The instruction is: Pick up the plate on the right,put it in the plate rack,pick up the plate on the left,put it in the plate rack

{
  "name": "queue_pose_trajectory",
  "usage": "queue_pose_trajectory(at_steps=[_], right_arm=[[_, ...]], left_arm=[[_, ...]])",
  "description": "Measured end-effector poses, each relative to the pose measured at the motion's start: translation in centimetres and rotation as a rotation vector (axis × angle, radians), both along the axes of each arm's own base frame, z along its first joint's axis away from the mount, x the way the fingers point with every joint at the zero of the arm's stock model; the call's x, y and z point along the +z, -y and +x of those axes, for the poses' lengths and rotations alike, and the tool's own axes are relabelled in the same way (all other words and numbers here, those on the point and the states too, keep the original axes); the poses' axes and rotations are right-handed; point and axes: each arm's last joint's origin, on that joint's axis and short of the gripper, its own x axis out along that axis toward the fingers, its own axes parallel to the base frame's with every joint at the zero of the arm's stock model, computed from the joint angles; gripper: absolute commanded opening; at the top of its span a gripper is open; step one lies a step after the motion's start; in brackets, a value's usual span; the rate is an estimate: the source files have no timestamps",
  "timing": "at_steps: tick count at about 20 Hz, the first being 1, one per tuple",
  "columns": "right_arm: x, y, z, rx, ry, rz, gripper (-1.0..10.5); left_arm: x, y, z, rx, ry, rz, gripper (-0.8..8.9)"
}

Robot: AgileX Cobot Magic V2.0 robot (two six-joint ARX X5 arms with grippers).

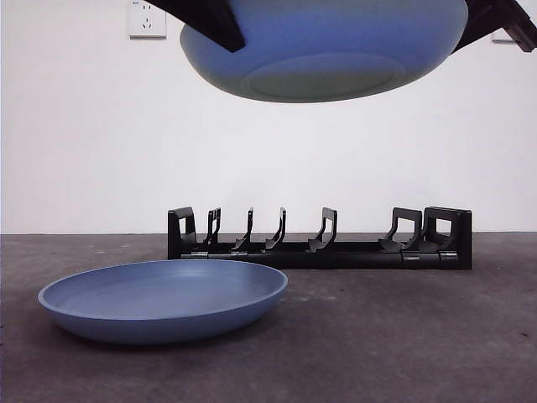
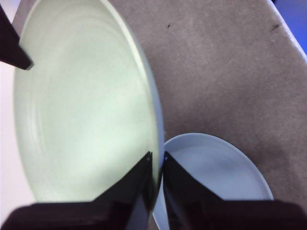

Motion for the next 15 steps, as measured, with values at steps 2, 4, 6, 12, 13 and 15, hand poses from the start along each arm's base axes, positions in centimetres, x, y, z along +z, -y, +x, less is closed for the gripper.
queue_pose_trajectory(at_steps=[2,4,6,12,13,15], right_arm=[[0.0,0.0,0.1,0.001,0.007,0.002,0.0],[0.1,-0.1,0.1,0.001,0.011,0.005,0.4],[0.1,-0.1,0.1,0.004,0.019,0.009,1.8],[0.8,-0.1,0.2,0.006,0.044,0.021,3.8],[1.2,-0.1,0.2,0.005,0.056,0.022,3.8],[2.4,-0.1,0.2,0.005,0.094,0.032,3.8]], left_arm=[[0.0,0.0,0.0,0.002,-0.003,-0.003,-0.08],[0.0,0.0,0.0,0.005,-0.005,-0.005,-0.08],[0.0,0.0,0.0,0.009,-0.013,-0.011,-0.08],[0.0,0.0,-0.1,0.046,-0.071,-0.057,-0.08],[0.0,0.1,-0.1,0.055,-0.077,-0.068,-0.08],[0.0,0.1,0.0,0.067,-0.091,-0.083,-0.08]])
